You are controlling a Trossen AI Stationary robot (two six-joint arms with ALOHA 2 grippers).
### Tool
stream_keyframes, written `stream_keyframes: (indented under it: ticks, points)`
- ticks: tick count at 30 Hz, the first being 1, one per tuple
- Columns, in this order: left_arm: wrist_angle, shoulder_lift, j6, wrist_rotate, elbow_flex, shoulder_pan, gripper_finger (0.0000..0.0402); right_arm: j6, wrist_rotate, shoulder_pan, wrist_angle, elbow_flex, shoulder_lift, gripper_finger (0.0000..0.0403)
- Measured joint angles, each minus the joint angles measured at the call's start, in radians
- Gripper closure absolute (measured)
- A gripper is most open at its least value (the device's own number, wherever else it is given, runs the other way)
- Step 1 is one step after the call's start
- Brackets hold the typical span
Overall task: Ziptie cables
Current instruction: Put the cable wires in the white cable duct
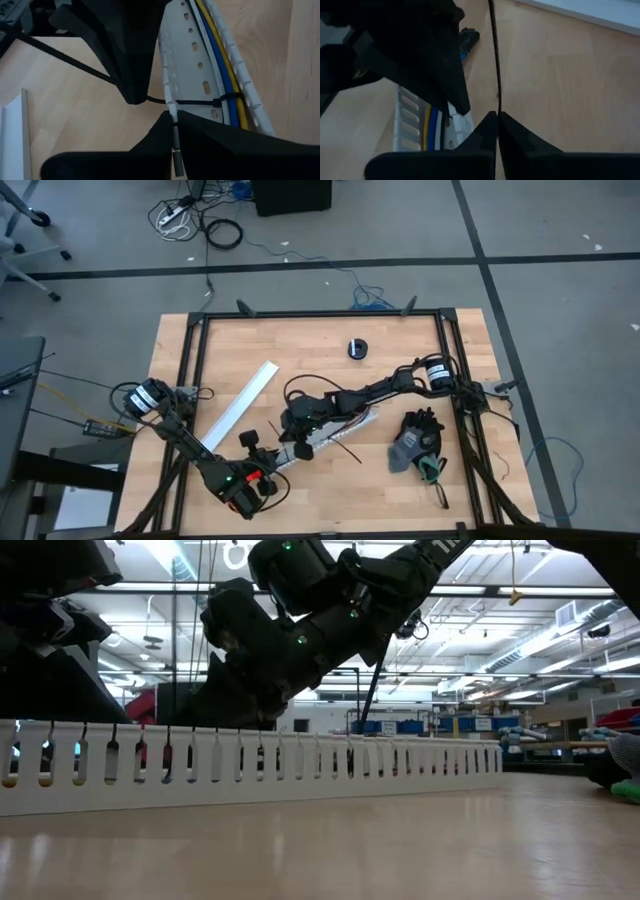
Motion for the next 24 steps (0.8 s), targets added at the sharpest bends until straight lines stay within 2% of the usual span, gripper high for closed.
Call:
stream_keyframes:
  ticks: [3, 6, 10, 13, 15, 19, 24]
  points:
    - [-0.001, 0.000, 0.000, 0.000, 0.000, 0.000, 0.0397, -0.008, -0.007, 0.000, 0.000, 0.000, 0.000, 0.0367]
    - [-0.001, 0.000, 0.000, -0.003, -0.001, 0.000, 0.0396, 0.030, -0.023, -0.008, 0.015, 0.000, 0.000, 0.0322]
    - [-0.002, 0.000, -0.003, -0.004, -0.001, 0.000, 0.0388, 0.129, -0.234, -0.035, 0.017, 0.006, 0.000, 0.0258]
    - [-0.004, 0.000, -0.004, -0.003, -0.002, 0.002, 0.0373, 0.126, -0.295, -0.043, 0.006, 0.011, -0.008, 0.0213]
    - [-0.003, 0.001, -0.004, 0.006, -0.002, 0.003, 0.0361, 0.112, -0.306, -0.043, 0.003, 0.011, -0.023, 0.0188]
    - [0.000, 0.001, -0.023, 0.049, -0.003, 0.005, 0.0333, 0.032, -0.301, -0.046, -0.127, 0.011, -0.108, 0.0155]
    - [-0.030, 0.001, -0.030, 0.050, 0.010, 0.002, 0.0308, -0.055, -0.157, -0.057, -0.420, 0.012, -0.255, 0.0139]
